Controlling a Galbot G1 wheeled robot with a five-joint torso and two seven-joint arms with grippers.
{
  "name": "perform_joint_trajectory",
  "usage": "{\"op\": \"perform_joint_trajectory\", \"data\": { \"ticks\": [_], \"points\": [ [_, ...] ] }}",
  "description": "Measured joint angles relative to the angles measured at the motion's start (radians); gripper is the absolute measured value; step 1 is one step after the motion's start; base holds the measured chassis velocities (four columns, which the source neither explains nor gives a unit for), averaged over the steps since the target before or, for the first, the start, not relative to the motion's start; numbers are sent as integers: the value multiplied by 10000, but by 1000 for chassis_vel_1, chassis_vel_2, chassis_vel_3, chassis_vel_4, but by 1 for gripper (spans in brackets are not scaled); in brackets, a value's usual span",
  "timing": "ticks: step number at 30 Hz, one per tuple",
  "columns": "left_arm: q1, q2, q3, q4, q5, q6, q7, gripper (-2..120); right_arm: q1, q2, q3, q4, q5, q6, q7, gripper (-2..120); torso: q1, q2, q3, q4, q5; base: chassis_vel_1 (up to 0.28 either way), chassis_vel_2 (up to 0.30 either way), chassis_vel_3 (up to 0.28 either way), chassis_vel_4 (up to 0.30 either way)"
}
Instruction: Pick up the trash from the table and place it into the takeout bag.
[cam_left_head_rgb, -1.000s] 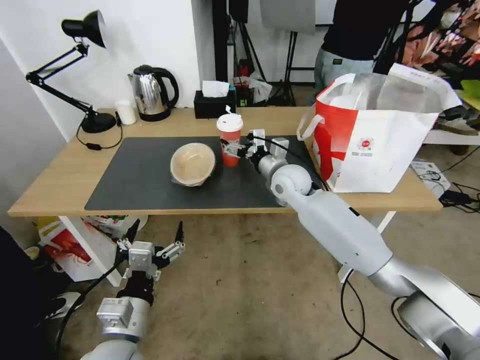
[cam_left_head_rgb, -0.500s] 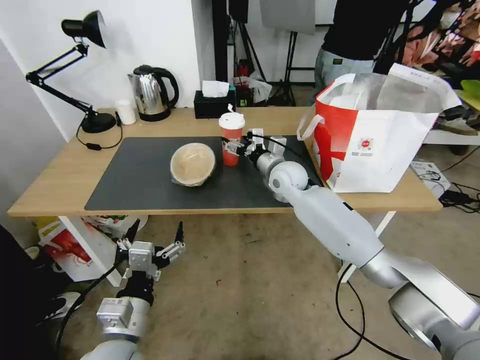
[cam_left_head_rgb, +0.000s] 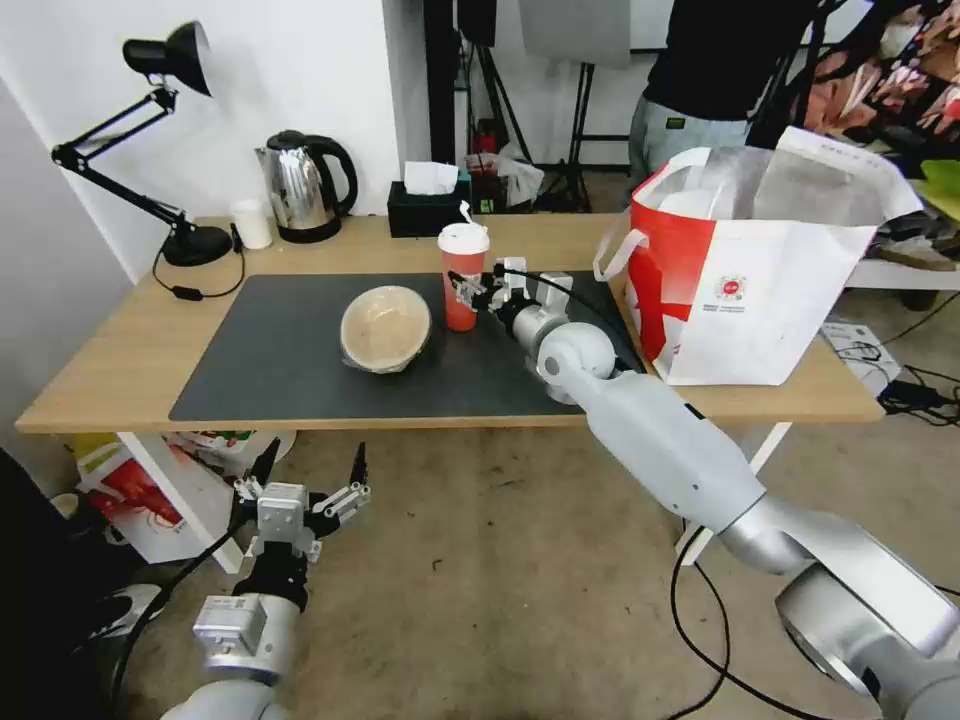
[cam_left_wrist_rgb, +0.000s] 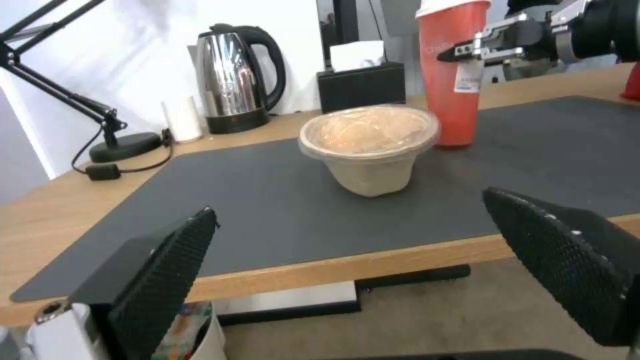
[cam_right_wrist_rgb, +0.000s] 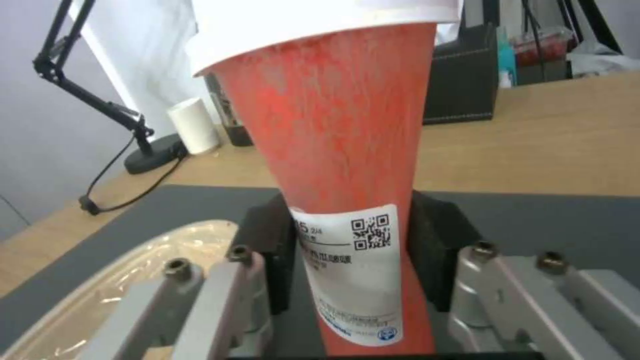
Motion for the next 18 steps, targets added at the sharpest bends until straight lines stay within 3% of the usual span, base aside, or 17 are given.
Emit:
{"op": "perform_joint_trajectory", "data": {
  "ticks": [8, 10, 18],
  "points": [
    [0, 0, 0, 0, 0, 0, 0, 100, 15, -108, -2, 132, 37, -4, -23, 20, -1, 1, 0, -1, 0, 0, 0, 0, 0],
    [0, 0, 0, 0, 0, 0, 0, 100, 8, -188, 14, 312, 64, -5, -25, 11, 0, 0, 1, -1, 1, 0, 0, 0, 0],
    [0, 0, 0, 0, 0, 0, 0, 100, 600, -736, 283, 1438, 488, -12, 132, 7, 0, 0, 2, -1, 2, 0, 0, 0, 0]
  ]
}}
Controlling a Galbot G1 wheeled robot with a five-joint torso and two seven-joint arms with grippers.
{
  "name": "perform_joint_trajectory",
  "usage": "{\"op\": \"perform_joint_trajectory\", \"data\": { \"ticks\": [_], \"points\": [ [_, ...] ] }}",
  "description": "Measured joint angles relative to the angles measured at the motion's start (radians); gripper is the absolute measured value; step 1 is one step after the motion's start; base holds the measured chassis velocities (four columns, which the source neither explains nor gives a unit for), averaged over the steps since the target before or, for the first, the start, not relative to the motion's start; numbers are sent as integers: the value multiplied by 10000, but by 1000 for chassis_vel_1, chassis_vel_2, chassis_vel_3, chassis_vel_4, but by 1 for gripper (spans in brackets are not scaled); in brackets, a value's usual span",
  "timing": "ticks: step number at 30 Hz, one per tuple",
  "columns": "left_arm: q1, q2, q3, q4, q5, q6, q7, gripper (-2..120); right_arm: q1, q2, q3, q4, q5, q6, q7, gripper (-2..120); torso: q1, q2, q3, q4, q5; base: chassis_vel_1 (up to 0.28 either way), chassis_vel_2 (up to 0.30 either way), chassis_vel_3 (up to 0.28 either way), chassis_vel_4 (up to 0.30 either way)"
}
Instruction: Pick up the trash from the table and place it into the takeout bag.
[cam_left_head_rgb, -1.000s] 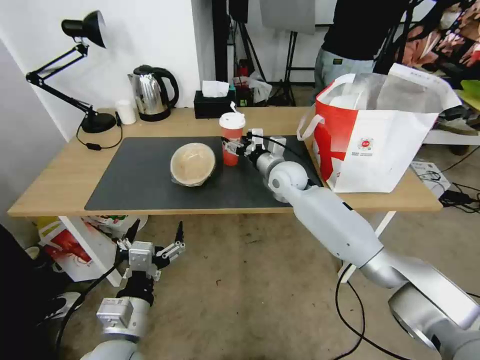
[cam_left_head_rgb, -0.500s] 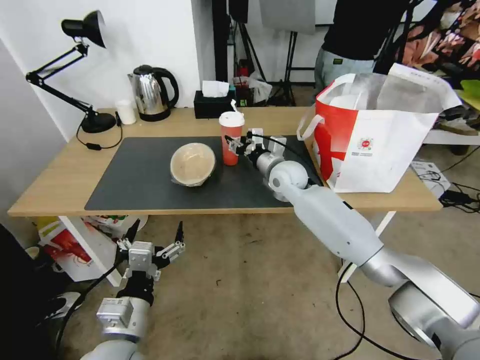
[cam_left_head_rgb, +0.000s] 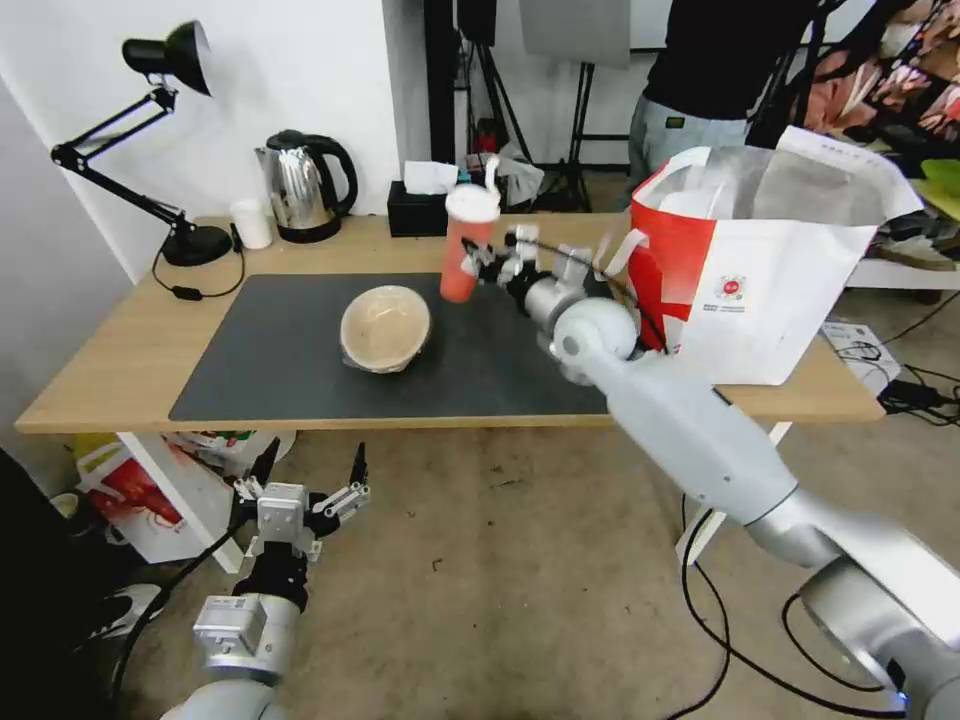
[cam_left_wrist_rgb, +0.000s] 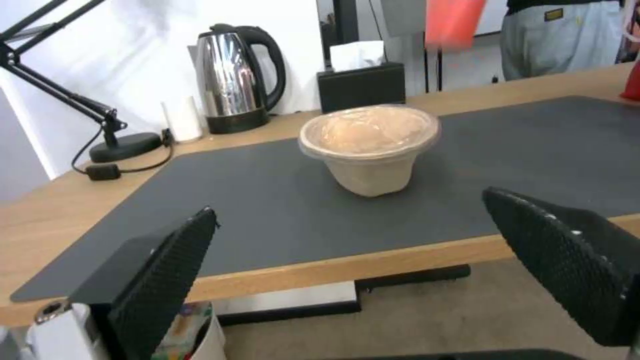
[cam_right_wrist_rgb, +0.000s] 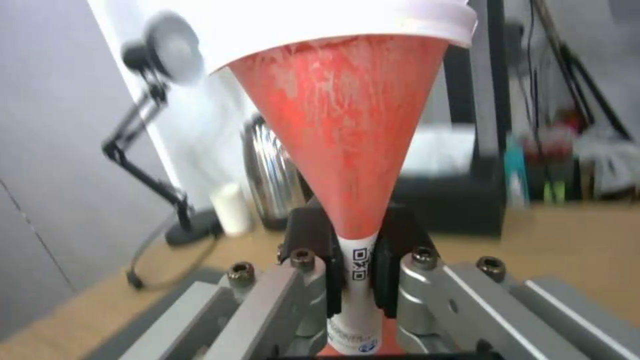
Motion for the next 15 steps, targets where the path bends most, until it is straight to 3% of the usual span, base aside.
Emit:
{"op": "perform_joint_trajectory", "data": {
  "ticks": [8, 11, 15],
  "points": [
    [0, 1, 0, 0, 0, 0, 0, 100, 1685, -773, -100, 645, 793, -344, 300, 7, 0, 0, 0, -1, 0, 0, 0, 0, 0],
    [0, 0, 0, 0, 0, 0, 0, 100, 2882, -1370, -246, 901, 912, -948, 925, 7, 0, 0, -1, 1, -4, 0, 0, 0, 0],
    [-1, 0, 0, 0, 0, 0, 0, 100, 3140, -1860, -156, 1291, 920, -1767, 1678, 6, 0, 0, -1, 2, 0, 0, 0, 0, 0]
  ]
}}
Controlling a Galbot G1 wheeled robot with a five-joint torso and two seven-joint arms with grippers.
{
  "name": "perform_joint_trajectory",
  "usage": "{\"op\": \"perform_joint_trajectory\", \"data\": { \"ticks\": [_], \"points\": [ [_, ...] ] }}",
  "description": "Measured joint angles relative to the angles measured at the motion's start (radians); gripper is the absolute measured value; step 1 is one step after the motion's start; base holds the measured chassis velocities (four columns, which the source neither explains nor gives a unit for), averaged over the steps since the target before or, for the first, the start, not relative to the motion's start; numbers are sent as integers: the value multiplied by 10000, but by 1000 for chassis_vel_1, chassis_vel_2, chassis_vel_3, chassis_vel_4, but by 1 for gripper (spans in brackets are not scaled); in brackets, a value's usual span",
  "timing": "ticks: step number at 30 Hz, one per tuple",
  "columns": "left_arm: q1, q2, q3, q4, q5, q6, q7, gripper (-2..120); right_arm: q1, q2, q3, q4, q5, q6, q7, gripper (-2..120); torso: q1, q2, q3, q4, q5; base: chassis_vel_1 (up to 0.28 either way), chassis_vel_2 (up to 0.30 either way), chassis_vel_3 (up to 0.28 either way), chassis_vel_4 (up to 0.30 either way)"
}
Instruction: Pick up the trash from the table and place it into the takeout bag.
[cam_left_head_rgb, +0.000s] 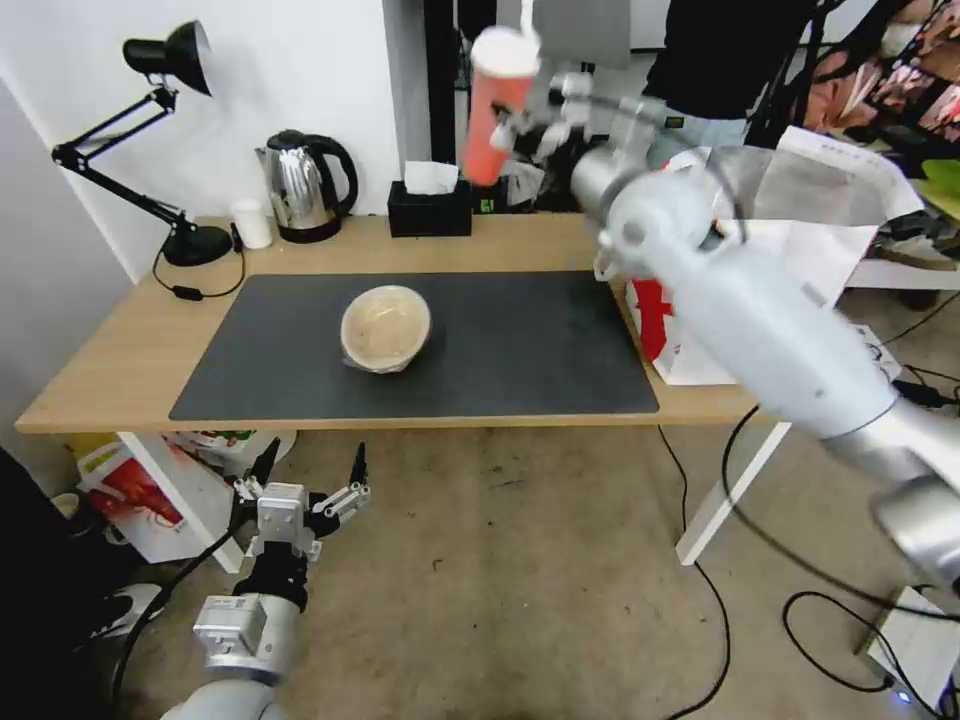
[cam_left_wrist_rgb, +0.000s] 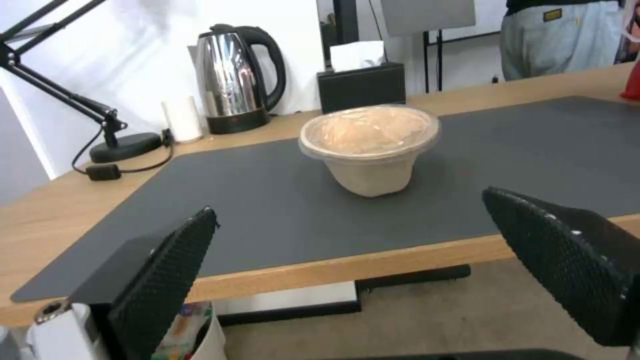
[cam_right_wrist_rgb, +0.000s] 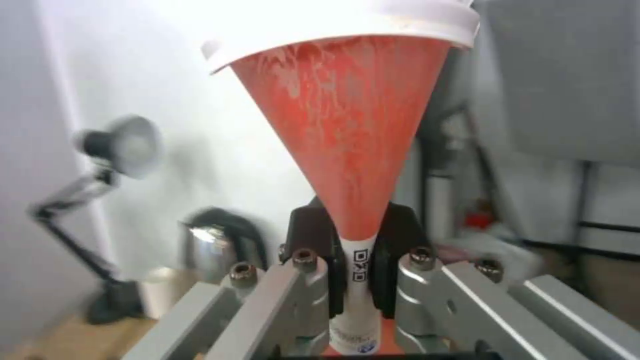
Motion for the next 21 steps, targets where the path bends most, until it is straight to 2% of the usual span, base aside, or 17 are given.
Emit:
{"op": "perform_joint_trajectory", "data": {
  "ticks": [1, 2, 5, 6, 13, 14, 17, 21],
  "points": [
    [0, 0, 0, 0, 0, 0, 0, 100, 0, -250, 70, 180, 18, -381, 186, 6, 0, 0, 0, -2, -1, 0, 0, 0, 0],
    [0, 0, 0, 0, 0, 0, 0, 100, 0, -250, 70, 180, 18, -381, 186, 6, 0, 0, 0, -2, -1, 0, 0, 0, 0],
    [1, 0, 0, 0, 0, 0, 0, 100, -218, -897, 151, 587, 46, -866, 488, 6, 0, 0, 0, -5, 4, 0, 0, 0, 0],
    [1, 0, 0, 0, 0, 0, 0, 100, -218, -897, 151, 587, 46, -866, 488, 6, 0, 0, 0, -5, 4, 0, 0, 0, 0],
    [0, 0, 0, 0, 0, 0, 0, 100, -718, -2299, 634, 1140, 29, -1152, 663, 6, 0, 0, 0, -2, -1, 0, 0, 0, 0],
    [0, 0, 0, 0, 0, 0, 0, 100, -718, -2299, 634, 1140, 29, -1152, 663, 6, 0, 0, 0, -2, -1, 0, 0, 0, 0],
    [1, 0, 0, -1, 0, 0, 0, 100, -1128, -3086, 979, 1471, 50, -1179, 628, 6, -1, 0, 0, -3, 0, 0, 0, 0, 0],
    [1, 0, 0, 0, 0, 0, 0, 100, -1378, -3551, 1328, 1520, 144, -1131, 506, 6, -1, 0, 0, -5, 1, 0, 0, 0, 0]
  ]
}}
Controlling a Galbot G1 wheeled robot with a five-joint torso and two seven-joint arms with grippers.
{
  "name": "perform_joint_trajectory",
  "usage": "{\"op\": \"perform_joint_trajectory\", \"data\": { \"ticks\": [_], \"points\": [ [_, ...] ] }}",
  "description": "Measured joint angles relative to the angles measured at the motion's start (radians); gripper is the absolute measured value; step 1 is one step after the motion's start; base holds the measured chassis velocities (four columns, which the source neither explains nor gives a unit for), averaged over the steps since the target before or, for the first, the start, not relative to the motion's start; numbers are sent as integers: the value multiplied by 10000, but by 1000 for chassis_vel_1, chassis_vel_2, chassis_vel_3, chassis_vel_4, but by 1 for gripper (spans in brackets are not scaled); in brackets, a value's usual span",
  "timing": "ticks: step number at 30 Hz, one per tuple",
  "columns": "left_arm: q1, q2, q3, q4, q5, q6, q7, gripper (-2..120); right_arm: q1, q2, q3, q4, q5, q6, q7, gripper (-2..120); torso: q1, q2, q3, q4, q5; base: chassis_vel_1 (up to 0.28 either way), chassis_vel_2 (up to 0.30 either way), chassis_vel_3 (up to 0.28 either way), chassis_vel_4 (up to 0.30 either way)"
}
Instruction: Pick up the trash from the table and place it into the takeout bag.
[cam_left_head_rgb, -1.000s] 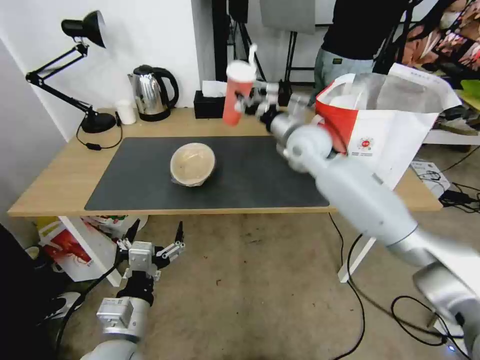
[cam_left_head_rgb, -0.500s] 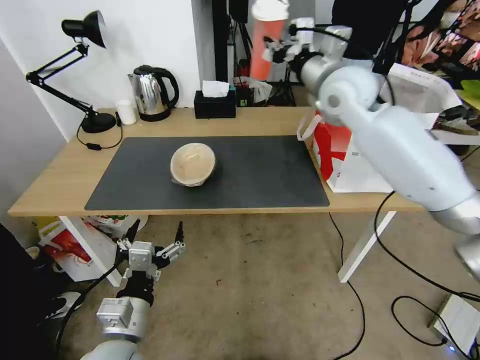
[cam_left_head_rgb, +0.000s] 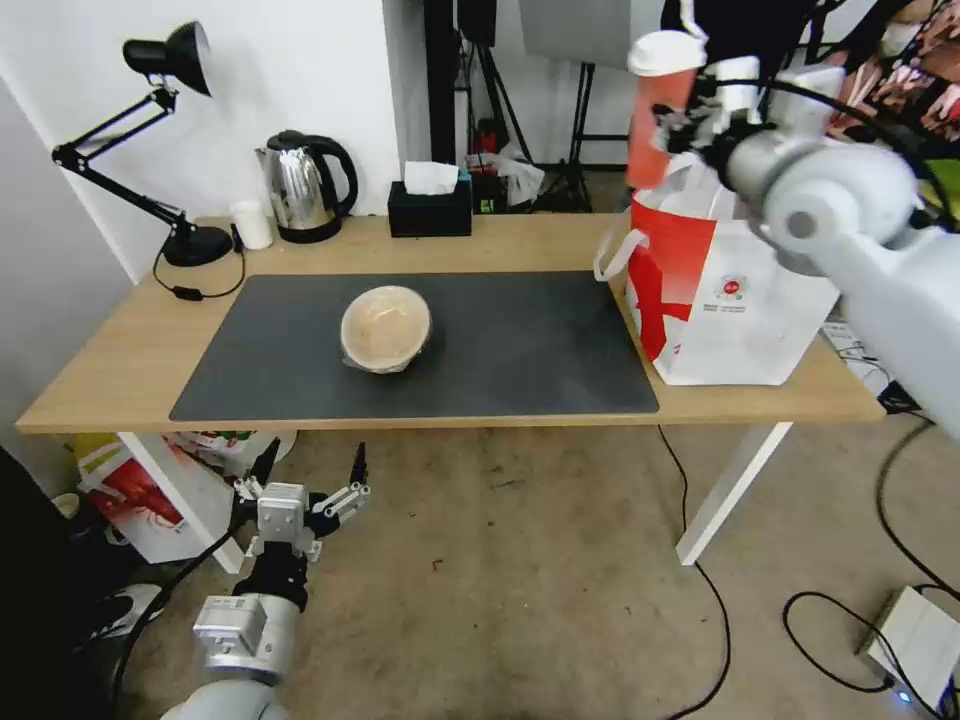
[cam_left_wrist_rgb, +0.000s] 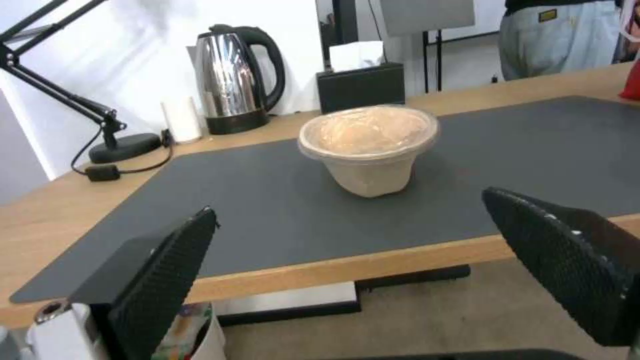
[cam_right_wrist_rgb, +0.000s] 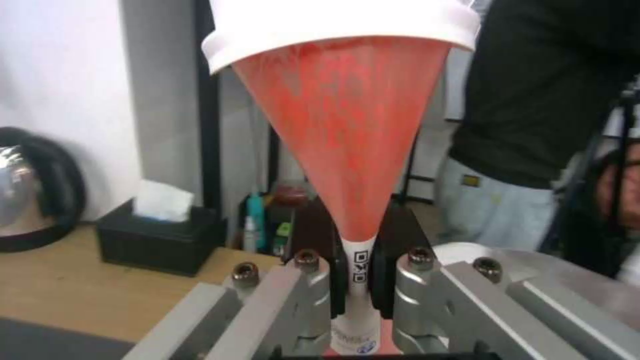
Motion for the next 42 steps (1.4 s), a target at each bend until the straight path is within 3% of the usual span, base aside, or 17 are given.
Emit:
{"op": "perform_joint_trajectory", "data": {
  "ticks": [13, 42],
  "points": [
    [0, 0, 0, 0, 0, 0, 0, 100, -199, -983, 759, -865, 271, 355, -542, 6, 0, 0, 0, 2, -2, 0, 0, 0, 0],
    [0, 0, 0, 0, 0, 0, 0, 100, -923, -330, 822, -2762, -863, 905, -966, 6, 1, -1, 0, 3, -3, 0, 0, 0, 0]
  ]
}}
